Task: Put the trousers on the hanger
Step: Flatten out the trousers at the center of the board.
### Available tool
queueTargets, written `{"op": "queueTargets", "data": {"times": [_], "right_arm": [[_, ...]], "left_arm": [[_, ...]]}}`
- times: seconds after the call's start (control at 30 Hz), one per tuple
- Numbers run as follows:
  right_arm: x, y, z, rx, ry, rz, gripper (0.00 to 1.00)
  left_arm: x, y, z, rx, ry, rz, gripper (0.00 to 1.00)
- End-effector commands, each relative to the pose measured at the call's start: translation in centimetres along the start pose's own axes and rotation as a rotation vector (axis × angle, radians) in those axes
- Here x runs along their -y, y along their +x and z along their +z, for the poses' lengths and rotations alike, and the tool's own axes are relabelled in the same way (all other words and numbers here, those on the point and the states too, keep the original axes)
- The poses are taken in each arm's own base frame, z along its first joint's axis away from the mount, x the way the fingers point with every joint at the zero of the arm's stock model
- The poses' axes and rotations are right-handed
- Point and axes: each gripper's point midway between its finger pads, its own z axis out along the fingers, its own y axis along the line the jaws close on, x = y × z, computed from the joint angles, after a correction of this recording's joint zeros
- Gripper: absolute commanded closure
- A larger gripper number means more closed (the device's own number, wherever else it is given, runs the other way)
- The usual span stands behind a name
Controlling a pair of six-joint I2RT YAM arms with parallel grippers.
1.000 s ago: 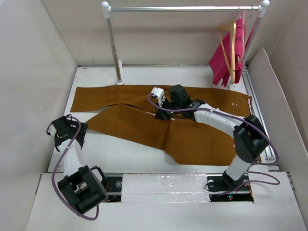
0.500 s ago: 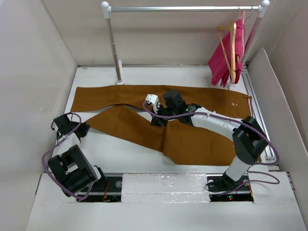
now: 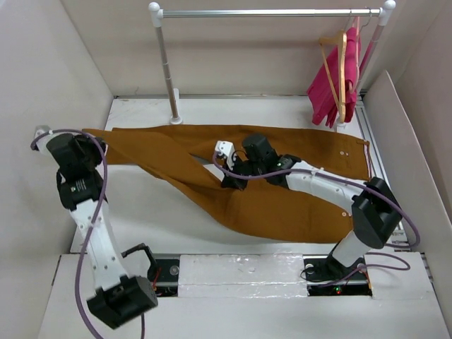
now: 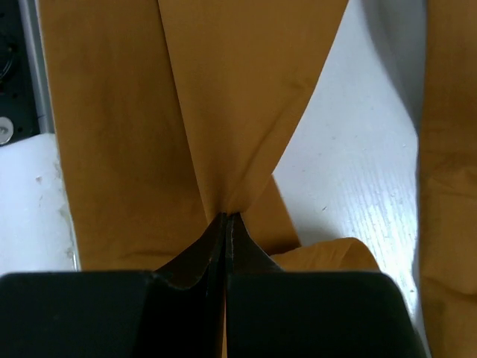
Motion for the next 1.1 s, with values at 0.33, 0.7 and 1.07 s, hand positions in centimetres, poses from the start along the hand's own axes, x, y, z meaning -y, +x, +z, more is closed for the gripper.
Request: {"op": "queueTargets", "data": {"times": [0.33, 0.7, 1.07], "right_arm": [[-1.7, 4.1, 1.3, -0.137, -0.059, 0.058, 0.38], [3.0, 8.3, -15.5, -0.052, 0.562, 0.44, 0.28], [2.2, 19.7, -32.8, -0.075, 1.252, 1.018, 0.36]], "left_arm": [[-14.8, 2.9, -2.4, 0.116, -0.524, 0.022, 1.0], [-2.5, -3.9, -3.8, 0.185, -0.22, -0.023, 1.0], [4.8, -5.5, -4.3, 0.161, 0.037, -0.017, 1.0]]}}
